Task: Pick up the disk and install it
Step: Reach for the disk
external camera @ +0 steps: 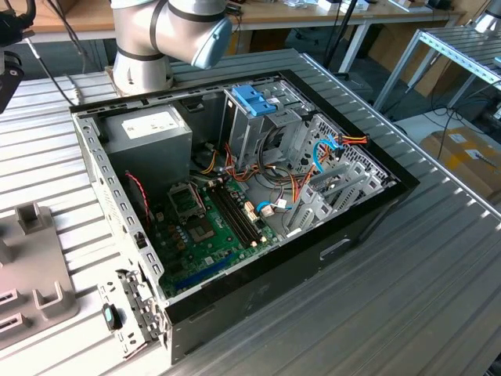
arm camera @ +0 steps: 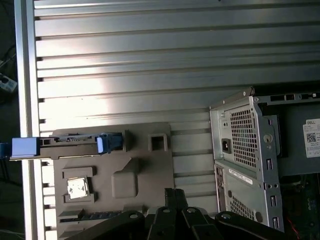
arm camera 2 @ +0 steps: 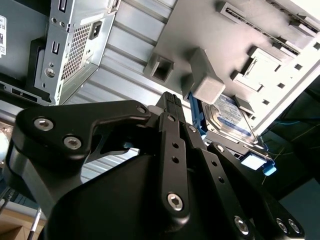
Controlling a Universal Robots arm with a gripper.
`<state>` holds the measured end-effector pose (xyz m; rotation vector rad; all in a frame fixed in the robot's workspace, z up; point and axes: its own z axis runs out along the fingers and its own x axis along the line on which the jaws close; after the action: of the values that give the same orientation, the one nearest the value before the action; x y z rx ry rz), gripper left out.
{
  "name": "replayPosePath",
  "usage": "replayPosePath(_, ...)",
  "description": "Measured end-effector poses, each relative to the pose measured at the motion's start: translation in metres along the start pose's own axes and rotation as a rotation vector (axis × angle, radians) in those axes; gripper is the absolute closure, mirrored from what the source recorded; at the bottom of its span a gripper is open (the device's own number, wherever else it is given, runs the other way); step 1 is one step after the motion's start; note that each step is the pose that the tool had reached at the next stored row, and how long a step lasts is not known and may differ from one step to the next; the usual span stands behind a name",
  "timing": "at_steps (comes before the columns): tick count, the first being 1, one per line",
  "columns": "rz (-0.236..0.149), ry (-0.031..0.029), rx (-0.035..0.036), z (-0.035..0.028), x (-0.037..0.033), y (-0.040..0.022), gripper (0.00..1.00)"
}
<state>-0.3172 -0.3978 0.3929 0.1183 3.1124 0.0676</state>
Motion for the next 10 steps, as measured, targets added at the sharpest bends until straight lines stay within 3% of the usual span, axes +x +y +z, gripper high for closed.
replayPosePath(10, 0.000, 0.0001, 0.0000, -0.0001, 0.0026, -0.0002, 0.89)
